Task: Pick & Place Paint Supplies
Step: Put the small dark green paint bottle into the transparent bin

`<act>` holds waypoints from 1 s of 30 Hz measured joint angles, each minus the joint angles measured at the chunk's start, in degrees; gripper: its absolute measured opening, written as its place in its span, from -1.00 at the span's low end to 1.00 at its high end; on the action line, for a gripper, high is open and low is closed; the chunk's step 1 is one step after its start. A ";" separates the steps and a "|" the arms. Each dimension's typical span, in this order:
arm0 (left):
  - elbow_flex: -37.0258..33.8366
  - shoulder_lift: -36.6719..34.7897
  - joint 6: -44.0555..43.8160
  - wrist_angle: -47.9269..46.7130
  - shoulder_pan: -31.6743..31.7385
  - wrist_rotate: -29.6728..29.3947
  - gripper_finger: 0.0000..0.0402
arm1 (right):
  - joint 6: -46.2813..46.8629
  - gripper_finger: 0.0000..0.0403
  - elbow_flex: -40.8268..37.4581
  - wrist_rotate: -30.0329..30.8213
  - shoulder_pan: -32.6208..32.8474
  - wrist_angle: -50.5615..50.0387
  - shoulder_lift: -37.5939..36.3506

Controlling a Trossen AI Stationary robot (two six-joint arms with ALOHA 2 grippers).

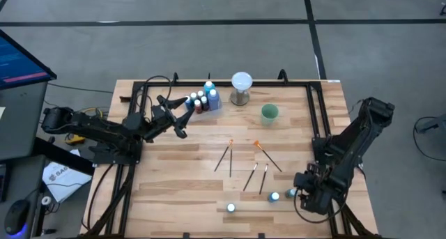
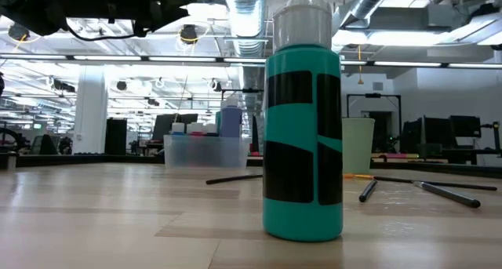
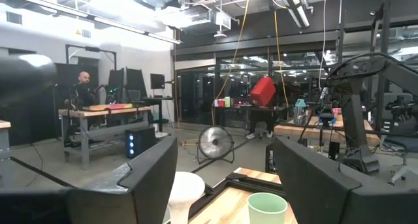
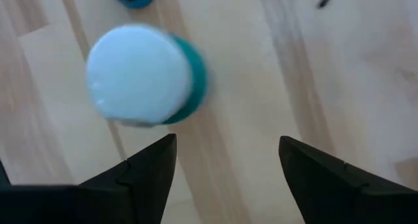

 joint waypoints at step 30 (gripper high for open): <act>0.00 0.02 -1.55 0.04 0.04 -1.03 0.24 | -6.34 0.15 0.04 13.49 -0.22 11.74 8.44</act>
